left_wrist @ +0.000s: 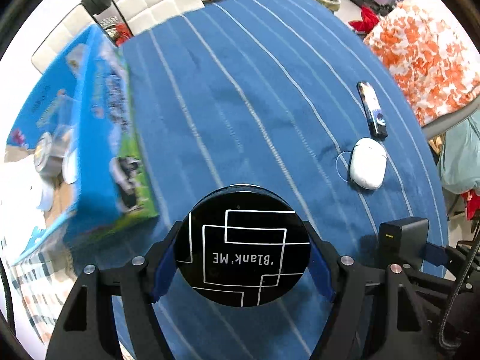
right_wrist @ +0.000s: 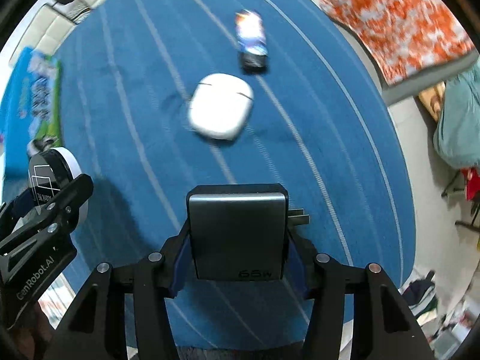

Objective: Organize rigid objects
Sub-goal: 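Carry the black charger and Blank.ME tin over the blue box with both tools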

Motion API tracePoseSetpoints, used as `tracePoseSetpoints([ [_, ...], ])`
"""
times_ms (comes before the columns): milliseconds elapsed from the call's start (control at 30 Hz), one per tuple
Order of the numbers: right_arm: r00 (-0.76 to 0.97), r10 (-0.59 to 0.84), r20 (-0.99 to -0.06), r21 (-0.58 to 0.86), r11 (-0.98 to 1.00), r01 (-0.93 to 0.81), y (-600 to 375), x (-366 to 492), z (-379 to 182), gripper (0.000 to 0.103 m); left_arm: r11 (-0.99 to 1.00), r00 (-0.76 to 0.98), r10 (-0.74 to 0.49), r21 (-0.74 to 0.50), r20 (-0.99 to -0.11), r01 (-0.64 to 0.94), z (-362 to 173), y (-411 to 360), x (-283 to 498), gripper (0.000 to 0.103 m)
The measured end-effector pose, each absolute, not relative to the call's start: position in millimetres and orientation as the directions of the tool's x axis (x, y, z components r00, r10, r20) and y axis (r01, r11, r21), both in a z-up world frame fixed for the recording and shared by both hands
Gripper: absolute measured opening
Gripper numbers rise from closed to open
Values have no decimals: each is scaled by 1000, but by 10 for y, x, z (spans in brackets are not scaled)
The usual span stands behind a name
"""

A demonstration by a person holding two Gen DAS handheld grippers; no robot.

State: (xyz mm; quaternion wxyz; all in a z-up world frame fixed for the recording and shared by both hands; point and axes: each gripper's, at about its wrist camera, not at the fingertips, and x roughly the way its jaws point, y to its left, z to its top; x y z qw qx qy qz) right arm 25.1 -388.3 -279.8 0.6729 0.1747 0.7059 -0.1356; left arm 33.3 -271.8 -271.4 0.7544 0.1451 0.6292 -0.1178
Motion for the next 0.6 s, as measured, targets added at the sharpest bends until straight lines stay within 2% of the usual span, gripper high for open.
tracePoseSetpoints([
  [233, 79, 63, -995, 85, 947, 311, -3361, 407, -2172, 57, 954, 273, -23, 60, -962, 292, -2202, -2098, 461, 73],
  [600, 228, 190, -955, 215, 973, 88, -2391, 867, -1328, 57, 988, 395, 8, 67, -919, 136, -1345, -1063, 431, 73],
])
